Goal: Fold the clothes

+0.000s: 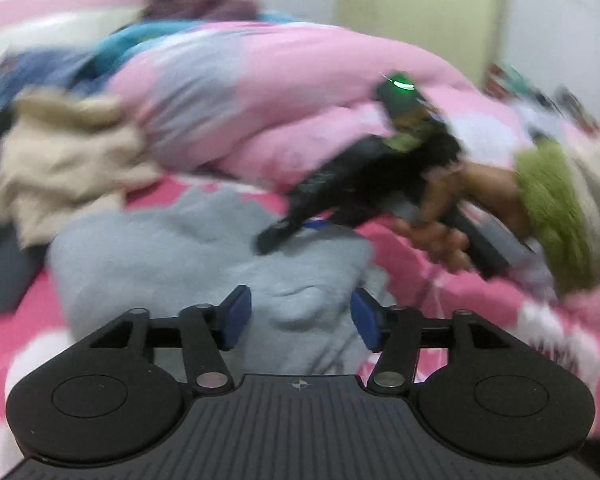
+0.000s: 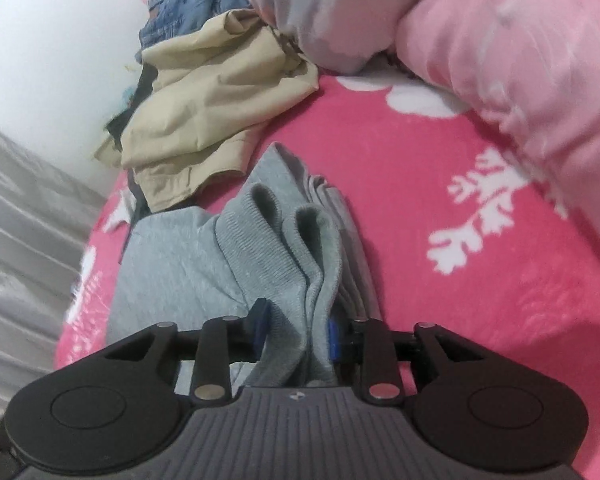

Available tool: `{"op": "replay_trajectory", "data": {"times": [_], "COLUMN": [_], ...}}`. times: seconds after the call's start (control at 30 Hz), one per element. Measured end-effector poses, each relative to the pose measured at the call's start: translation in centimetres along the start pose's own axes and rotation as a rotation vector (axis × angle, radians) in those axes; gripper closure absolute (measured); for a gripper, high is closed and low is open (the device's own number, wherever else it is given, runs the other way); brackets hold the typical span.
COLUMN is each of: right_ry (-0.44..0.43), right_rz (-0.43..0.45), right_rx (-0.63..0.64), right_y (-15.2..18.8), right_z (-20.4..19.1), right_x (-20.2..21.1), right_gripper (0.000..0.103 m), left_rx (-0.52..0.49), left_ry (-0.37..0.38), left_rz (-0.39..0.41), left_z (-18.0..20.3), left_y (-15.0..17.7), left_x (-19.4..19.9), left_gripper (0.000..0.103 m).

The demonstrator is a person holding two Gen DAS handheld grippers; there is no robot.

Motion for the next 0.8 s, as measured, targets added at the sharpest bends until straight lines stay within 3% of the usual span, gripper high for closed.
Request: {"op": "replay_trajectory", "data": {"times": [0.07,0.1,0.2,0.3,0.4,0.47,0.5,0.57,0.67,0.8], "right_ry": [0.113,0.174,0.302,0.26,0.205,0.24,0.27,0.294,0.331,0.363], "right_rz": [0.034,0.077,0.223,0.279,0.218,0.149,0.117,0.111,0.088,0.106], "right_rx": [0.095,0.167,0.389,0.548,0.554,0.545,0.535,0.49,0.5,0.527], "right_y": [-0.4,-0.5,0.2,0.7,0.6,0.4,0.3,-0.1,-0.9,-1.3], "right_z": [-1.8,-3.1,-7.9,-11.6,-12.0,-10.8,-9.9,-8.2,-9.0,-10.4], "right_x": [1.0,2.0,4.2,4.8,2.1,-1.3,-3.2,-5.2,-4.8,-1.2], "right_gripper": [0.049,0.048,0.053,0.059,0.064,0.066,0.077,0.086,0.088,0.087], "left_rx": [0.07,0.085,0.053,0.049,0.076,0.082,0.081,0.067,0.097,0.229], "left_ry": [-0.03,-0.04,-0.053,-0.062,-0.067,-0.068,-0.065,-0.054,-0.032,0.034], "left_rz": [-0.08,-0.11,-0.088,-0.089,-0.084,-0.085,-0.085,-0.085,-0.095,-0.067], "left_z": [-0.9,-1.0,0.0,0.4,0.3,0.4,0.4,0.6,0.3,-1.5], "left_y": [0.7,1.1,1.7,1.8,1.9,2.0,2.2,2.2,1.8,2.1], "left_x": [-1.7,-2.5,-2.9,-2.7,-2.7,-2.9,-2.9,-2.7,-1.3,3.6], "left_gripper": [0.047,0.047,0.046,0.046,0.046,0.046,0.046,0.046,0.046,0.043]}}
Point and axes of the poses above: each gripper's, at about its wrist camera, not at the fingertips, and x roughly against the way its jaws point, z to its right, y to its underside, the point moved 1 cm from there along -x, roughly the way its jaws point, and after that the axes turned 3 degrees about y, right-handed, at the moved point
